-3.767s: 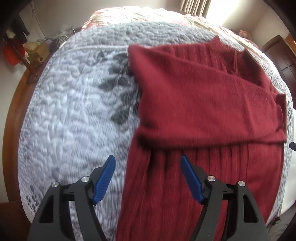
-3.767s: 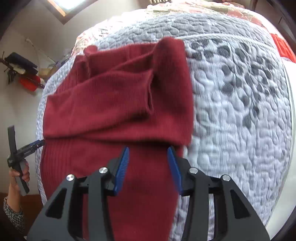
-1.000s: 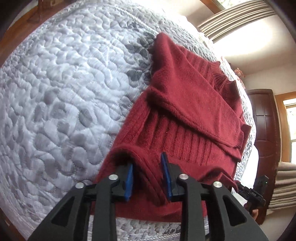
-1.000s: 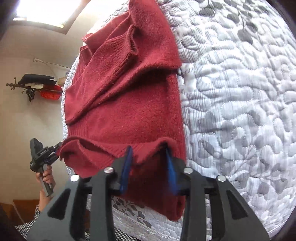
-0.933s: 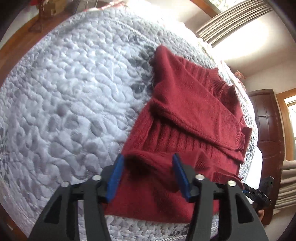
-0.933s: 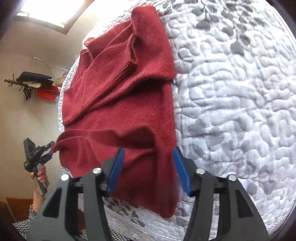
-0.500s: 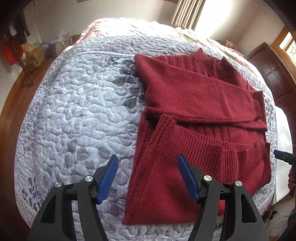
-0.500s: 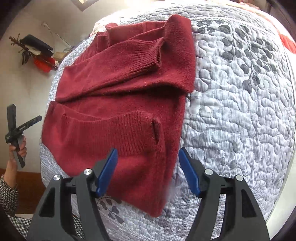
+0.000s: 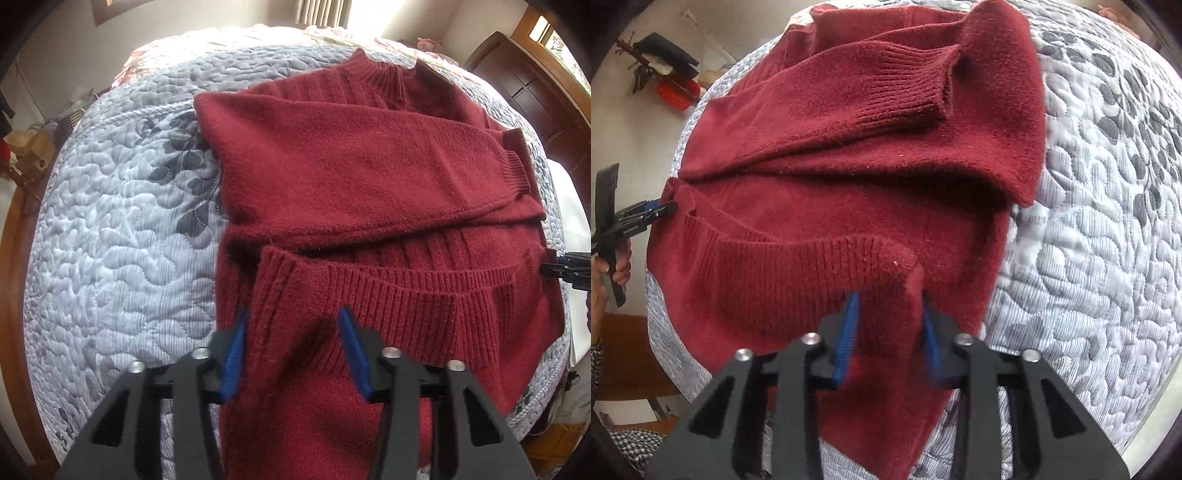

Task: Fold small clothes
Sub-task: 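Grasp the folded hem edge again with the right gripper, then close the left gripper on the hem edge while the right gripper holds it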

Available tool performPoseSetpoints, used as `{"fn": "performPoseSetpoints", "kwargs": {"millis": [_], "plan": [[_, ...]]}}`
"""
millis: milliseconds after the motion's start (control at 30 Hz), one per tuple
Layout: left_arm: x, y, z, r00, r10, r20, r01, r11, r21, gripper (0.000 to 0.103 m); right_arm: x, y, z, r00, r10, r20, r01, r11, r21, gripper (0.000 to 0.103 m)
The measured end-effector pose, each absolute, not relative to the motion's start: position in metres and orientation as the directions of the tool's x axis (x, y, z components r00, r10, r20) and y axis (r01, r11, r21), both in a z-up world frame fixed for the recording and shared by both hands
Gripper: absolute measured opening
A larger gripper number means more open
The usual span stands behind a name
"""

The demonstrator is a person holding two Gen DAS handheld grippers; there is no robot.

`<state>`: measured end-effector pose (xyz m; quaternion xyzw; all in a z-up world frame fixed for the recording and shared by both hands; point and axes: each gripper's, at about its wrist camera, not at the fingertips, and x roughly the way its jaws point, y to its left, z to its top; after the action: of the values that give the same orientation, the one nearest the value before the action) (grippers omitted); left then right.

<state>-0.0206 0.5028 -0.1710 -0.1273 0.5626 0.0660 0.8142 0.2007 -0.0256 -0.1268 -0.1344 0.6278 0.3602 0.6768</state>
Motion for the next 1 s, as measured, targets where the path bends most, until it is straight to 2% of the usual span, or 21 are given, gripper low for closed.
{"fn": "performPoseSetpoints", "kwargs": {"millis": [33,267,300,400,500,567,600,633,667,700,733,1000], "plan": [[-0.022,0.504,-0.172,0.36,-0.054,-0.931,-0.25,0.956,-0.152,0.016,0.199,-0.023,-0.126,-0.04,0.315,-0.948,-0.668,0.698,0.26,0.009],[-0.036,0.504,-0.162,0.424,-0.107,-0.899,-0.217,0.952,-0.216,0.012,0.202,-0.039,-0.116,-0.061,0.388,-0.92,-0.653,0.681,0.331,0.006],[-0.035,0.504,-0.164,0.416,-0.109,-0.903,-0.219,0.951,-0.216,0.013,0.202,-0.04,-0.118,-0.071,0.382,-0.922,-0.653,0.68,0.332,0.007],[-0.027,0.506,-0.177,0.372,-0.086,-0.924,-0.238,0.954,-0.184,0.018,0.206,-0.035,-0.127,-0.083,0.35,-0.933,-0.645,0.695,0.318,0.019],[-0.019,0.508,-0.186,0.352,-0.113,-0.929,-0.253,0.944,-0.211,0.033,0.207,-0.033,-0.135,-0.106,0.357,-0.928,-0.63,0.698,0.34,0.028],[-0.015,0.504,-0.187,0.348,-0.113,-0.931,-0.246,0.947,-0.207,0.037,0.205,-0.026,-0.139,-0.11,0.354,-0.929,-0.633,0.696,0.34,0.029],[-0.013,0.5,-0.188,0.339,-0.1,-0.935,-0.238,0.953,-0.188,0.037,0.204,-0.025,-0.139,-0.109,0.353,-0.929,-0.636,0.694,0.338,0.025],[-0.012,0.496,-0.188,0.334,-0.084,-0.939,-0.231,0.958,-0.168,0.032,0.203,-0.024,-0.139,-0.109,0.355,-0.929,-0.643,0.687,0.338,0.019],[-0.011,0.493,-0.187,0.335,-0.078,-0.939,-0.226,0.961,-0.16,0.025,0.203,-0.024,-0.137,-0.108,0.356,-0.928,-0.649,0.682,0.337,0.008],[-0.012,0.491,-0.185,0.342,-0.076,-0.937,-0.226,0.961,-0.161,0.016,0.202,-0.024,-0.135,-0.1,0.355,-0.929,-0.653,0.681,0.331,0.007],[-0.014,0.491,-0.181,0.353,-0.076,-0.932,-0.227,0.96,-0.165,0.013,0.202,-0.026,-0.131,-0.095,0.361,-0.928,-0.653,0.681,0.332,0.006],[-0.045,0.495,-0.137,0.498,-0.069,-0.864,-0.264,0.937,-0.227,0.011,0.205,-0.052,-0.095,-0.052,0.484,-0.874,-0.612,0.676,0.411,0.006]]}}
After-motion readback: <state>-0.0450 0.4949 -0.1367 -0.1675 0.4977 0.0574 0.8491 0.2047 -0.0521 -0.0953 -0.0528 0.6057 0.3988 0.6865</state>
